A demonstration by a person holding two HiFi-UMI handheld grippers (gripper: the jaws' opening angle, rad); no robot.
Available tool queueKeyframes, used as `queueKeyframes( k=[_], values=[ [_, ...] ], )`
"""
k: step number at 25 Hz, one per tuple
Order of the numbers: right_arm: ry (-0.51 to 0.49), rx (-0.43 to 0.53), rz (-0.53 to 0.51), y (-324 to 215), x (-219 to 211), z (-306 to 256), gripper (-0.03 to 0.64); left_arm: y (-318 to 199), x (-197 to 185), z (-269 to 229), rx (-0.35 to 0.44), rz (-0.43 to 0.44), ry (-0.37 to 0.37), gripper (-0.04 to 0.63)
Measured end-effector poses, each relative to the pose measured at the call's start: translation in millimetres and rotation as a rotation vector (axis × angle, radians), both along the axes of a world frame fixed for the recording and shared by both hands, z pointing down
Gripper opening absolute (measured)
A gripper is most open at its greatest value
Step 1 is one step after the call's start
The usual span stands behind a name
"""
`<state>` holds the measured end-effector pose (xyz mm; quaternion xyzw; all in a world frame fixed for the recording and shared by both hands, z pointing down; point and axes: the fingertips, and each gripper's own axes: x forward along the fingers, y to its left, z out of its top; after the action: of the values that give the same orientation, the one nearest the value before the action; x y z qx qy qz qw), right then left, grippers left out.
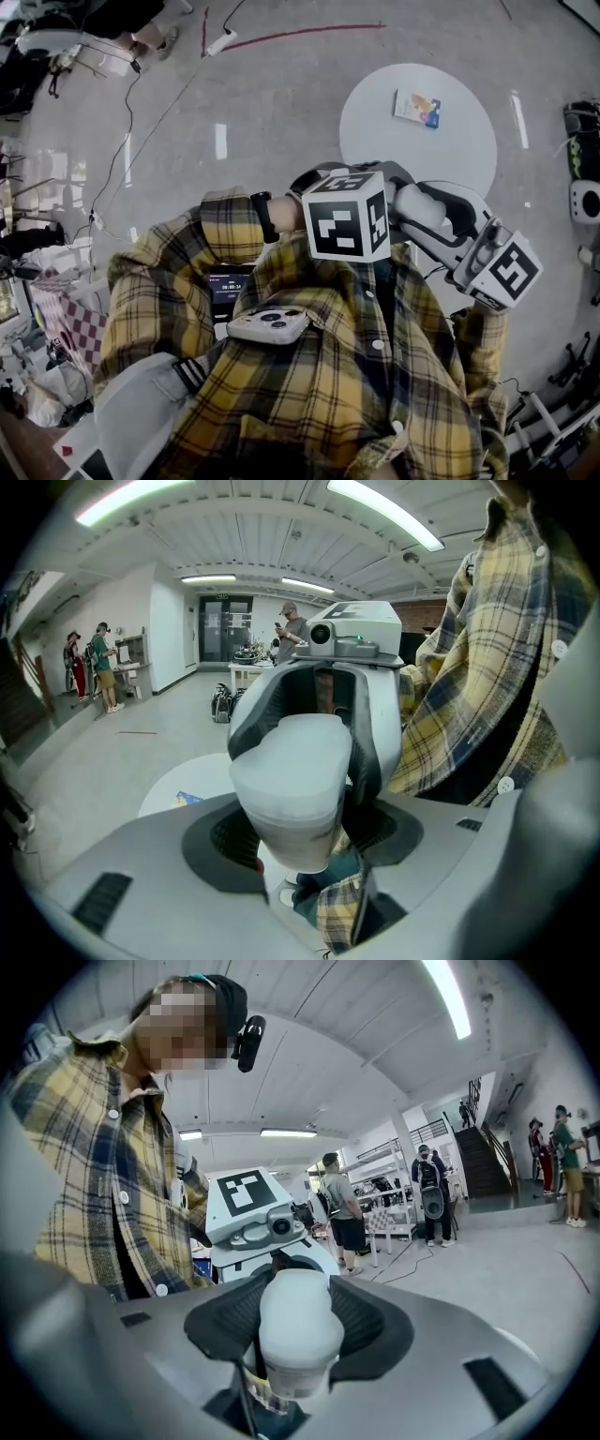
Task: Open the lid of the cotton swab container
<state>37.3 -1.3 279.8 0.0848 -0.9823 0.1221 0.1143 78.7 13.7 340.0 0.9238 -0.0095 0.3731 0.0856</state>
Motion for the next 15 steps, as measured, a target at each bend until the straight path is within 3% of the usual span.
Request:
queueKeyframes(
  k=[4, 8, 10, 15],
  values=[
    [0.001, -0.007, -0.006, -1, 3, -3, 0.215, -2, 3, -2, 0.018, -0.003, 0.004, 0.267],
    [-0.035, -0.088, -0.004, -1, 0, -6, 0.213, -4, 1, 7, 0.191, 0.067, -0.075, 0.258],
    [0.007, -0.065, -0.004, 1, -2, -6, 0.213, -2, 2, 5, 0.165, 0.061, -0.064, 0.258],
    [-0.005, -0.065, -0.011, -5, 1, -16, 0.218, -11, 4, -3, 0.218, 0.046, -0.046, 0.256]
  ],
)
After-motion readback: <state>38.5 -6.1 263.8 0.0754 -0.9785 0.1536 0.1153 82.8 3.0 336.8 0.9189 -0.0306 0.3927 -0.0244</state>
